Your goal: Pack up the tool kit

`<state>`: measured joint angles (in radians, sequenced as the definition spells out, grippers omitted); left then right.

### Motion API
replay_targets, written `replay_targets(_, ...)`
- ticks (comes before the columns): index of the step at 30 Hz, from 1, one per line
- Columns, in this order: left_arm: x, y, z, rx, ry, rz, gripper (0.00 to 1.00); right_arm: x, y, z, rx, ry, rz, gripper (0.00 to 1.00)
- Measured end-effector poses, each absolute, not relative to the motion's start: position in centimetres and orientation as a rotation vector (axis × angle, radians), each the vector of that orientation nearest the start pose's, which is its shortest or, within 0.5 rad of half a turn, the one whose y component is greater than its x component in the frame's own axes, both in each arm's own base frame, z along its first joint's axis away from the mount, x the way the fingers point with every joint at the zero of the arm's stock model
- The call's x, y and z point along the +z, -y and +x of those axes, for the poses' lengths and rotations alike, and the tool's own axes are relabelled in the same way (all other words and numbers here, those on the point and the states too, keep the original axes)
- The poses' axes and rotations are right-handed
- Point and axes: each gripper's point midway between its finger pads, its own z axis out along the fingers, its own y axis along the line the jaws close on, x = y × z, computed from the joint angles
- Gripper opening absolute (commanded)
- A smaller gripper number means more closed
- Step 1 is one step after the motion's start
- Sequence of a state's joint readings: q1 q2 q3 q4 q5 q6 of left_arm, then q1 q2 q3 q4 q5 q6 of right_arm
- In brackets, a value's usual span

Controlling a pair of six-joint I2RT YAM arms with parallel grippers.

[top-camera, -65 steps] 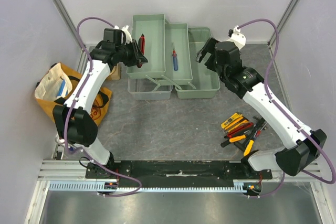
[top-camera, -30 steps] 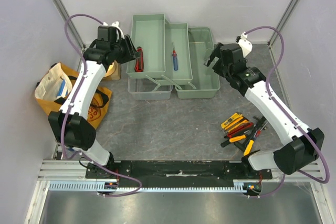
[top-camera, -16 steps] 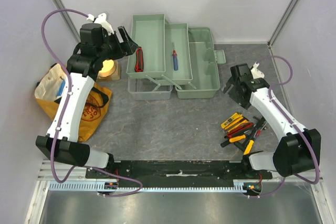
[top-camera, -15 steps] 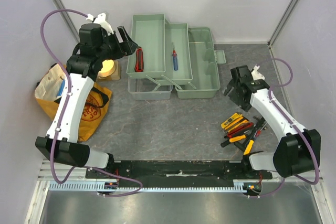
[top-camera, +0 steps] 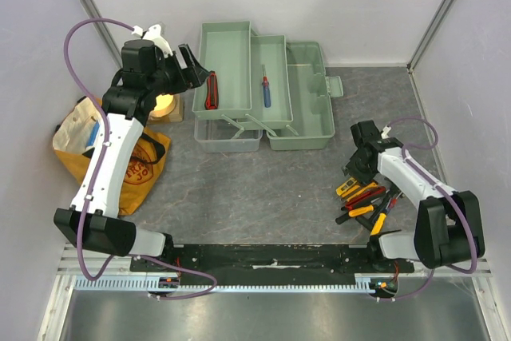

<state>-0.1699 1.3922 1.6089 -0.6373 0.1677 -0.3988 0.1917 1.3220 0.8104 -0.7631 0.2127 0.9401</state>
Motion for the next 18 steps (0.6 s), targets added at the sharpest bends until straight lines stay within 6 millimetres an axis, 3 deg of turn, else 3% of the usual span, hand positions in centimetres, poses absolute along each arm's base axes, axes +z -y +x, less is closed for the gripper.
replay_targets(6, 35.0, 11.1, 39.4, -0.528, -2.017, -0.126, 0.87, 4.2, -4.4, 25.3, -0.023, -2.572, 1.065, 0.48)
replay_targets(18, 35.0, 10.8, 39.5, -0.523, -2.015, -0.134, 0.87, 1.4, -4.2, 25.3, -0.055, -2.596, 1.095, 0.45)
